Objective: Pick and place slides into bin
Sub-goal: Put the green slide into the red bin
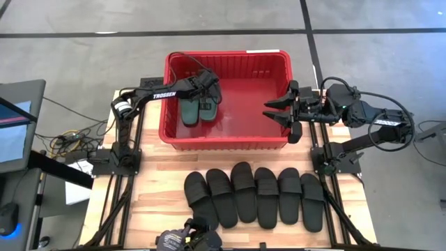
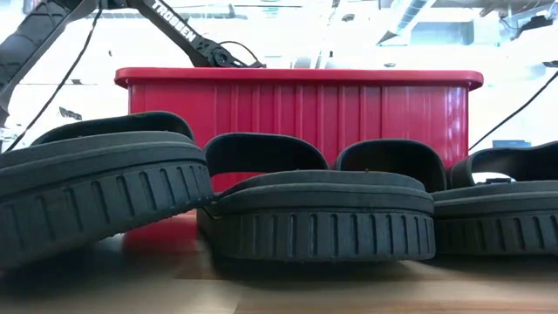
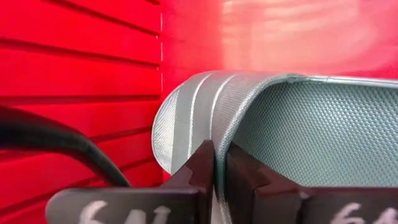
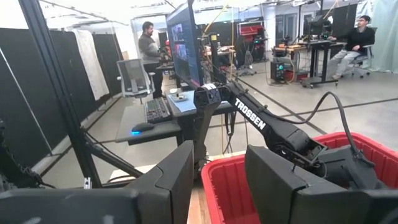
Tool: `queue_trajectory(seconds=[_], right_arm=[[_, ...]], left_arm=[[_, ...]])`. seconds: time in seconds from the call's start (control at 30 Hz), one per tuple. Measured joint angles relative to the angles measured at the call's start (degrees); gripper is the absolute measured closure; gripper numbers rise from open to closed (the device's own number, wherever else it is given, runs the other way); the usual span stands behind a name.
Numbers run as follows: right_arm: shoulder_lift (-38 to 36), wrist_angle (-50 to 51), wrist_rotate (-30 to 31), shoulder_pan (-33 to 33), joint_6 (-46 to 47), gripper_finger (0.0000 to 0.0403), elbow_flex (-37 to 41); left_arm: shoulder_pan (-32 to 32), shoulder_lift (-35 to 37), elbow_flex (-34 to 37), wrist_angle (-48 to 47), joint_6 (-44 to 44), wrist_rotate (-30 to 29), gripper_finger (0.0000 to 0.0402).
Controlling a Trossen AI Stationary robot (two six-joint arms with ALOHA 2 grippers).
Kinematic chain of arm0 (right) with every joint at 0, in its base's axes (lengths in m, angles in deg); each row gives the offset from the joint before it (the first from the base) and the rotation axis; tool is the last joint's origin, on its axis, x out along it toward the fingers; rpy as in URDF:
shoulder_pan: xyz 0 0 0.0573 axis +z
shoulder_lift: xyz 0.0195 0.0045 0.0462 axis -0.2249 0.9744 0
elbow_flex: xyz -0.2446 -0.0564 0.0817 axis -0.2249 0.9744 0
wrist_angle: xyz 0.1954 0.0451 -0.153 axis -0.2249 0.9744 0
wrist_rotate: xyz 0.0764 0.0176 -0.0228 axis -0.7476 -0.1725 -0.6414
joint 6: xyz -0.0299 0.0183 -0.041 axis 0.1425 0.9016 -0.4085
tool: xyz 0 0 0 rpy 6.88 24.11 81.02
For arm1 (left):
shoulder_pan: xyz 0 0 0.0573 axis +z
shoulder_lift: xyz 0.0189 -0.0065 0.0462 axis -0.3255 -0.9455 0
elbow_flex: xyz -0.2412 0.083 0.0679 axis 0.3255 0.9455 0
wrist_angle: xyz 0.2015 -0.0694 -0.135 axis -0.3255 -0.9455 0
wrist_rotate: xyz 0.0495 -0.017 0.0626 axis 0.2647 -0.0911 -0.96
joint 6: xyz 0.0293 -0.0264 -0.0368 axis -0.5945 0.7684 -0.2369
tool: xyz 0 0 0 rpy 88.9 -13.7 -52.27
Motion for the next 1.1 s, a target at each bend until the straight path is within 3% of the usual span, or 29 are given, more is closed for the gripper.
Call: queue_trajectory(seconds=[1.1], right_arm=[[0.00, -0.03, -0.17, 0.00, 1.09, 0.0271, 0.00]], left_arm=[[0.09, 0.00, -0.04, -4.05, -2.07, 2.75, 0.0299]])
